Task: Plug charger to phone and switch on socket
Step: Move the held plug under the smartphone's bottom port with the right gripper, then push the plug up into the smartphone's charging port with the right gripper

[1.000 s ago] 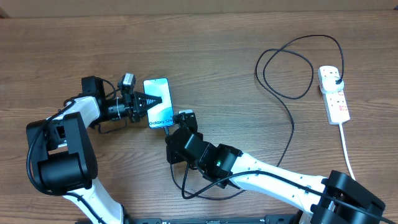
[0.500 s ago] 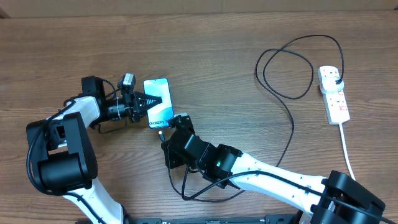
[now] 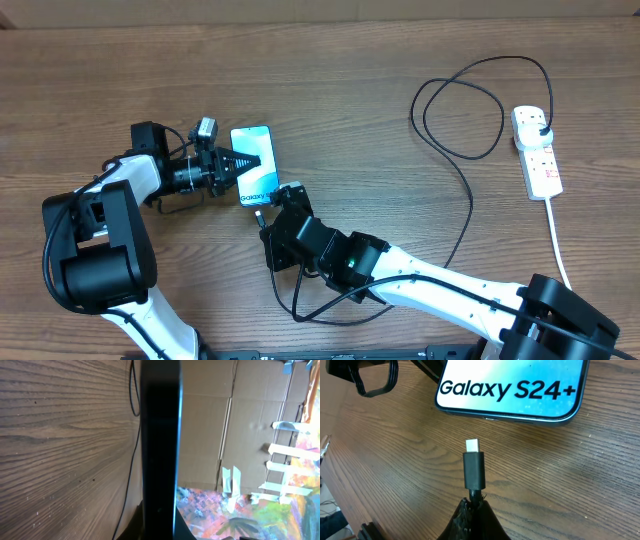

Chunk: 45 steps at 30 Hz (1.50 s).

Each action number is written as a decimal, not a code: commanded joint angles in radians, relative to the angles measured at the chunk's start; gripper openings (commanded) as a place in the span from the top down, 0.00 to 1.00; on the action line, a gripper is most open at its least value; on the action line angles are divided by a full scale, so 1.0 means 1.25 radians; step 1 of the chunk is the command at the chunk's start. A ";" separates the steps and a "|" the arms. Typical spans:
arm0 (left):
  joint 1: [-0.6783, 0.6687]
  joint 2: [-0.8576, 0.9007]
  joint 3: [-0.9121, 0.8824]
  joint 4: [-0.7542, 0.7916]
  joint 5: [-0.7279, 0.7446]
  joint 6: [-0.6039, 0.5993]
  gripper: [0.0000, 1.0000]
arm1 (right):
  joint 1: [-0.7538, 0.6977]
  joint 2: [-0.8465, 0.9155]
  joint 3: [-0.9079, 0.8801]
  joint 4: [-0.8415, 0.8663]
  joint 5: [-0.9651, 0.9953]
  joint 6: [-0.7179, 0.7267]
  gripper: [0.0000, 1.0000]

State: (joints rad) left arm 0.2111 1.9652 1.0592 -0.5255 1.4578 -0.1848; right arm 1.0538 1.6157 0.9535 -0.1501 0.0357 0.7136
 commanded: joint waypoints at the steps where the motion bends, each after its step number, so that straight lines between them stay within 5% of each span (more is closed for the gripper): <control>1: -0.004 -0.018 0.003 0.003 0.022 0.004 0.96 | -0.001 -0.019 0.003 0.009 0.025 -0.003 0.96; 45: -0.007 -0.018 0.003 0.002 0.029 0.003 0.96 | -0.027 -0.016 0.003 0.060 0.062 0.030 0.96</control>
State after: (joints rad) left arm 0.2096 1.9652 1.0592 -0.5190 1.4582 -0.1848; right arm 1.0290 1.6157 0.9531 -0.0967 0.0582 0.7586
